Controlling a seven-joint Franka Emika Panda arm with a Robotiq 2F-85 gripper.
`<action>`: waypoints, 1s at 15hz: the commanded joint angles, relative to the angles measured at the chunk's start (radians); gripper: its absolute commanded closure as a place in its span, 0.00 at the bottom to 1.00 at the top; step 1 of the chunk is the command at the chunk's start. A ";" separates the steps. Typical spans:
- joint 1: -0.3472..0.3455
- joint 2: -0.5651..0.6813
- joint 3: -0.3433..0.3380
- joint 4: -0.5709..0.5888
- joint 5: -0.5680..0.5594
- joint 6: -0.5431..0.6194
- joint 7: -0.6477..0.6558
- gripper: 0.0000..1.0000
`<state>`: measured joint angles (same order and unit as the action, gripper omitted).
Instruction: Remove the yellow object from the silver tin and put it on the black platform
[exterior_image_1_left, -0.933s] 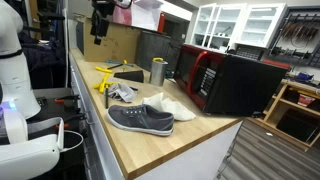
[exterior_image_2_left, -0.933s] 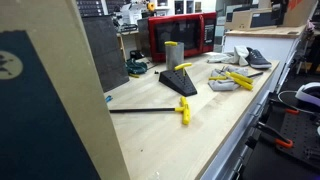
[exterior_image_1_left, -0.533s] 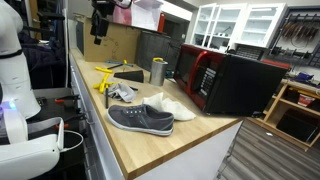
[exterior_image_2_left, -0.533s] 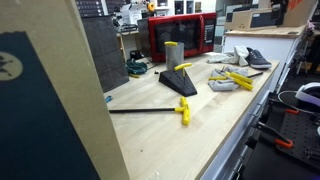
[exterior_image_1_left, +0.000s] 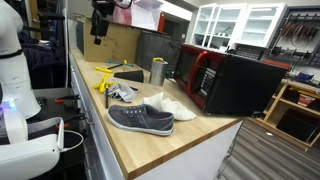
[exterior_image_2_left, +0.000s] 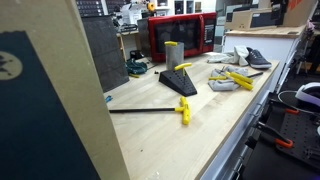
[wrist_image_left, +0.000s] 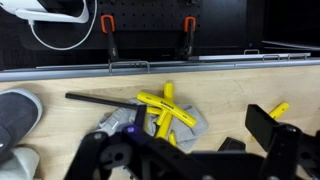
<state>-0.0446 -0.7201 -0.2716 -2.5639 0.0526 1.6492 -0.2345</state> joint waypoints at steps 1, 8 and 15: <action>-0.008 0.069 0.023 0.049 0.008 0.014 -0.023 0.00; 0.075 0.377 0.147 0.334 0.032 0.107 0.010 0.00; 0.078 0.759 0.252 0.742 -0.061 0.108 0.054 0.00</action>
<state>0.0416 -0.1226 -0.0413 -2.0174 0.0373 1.7884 -0.2105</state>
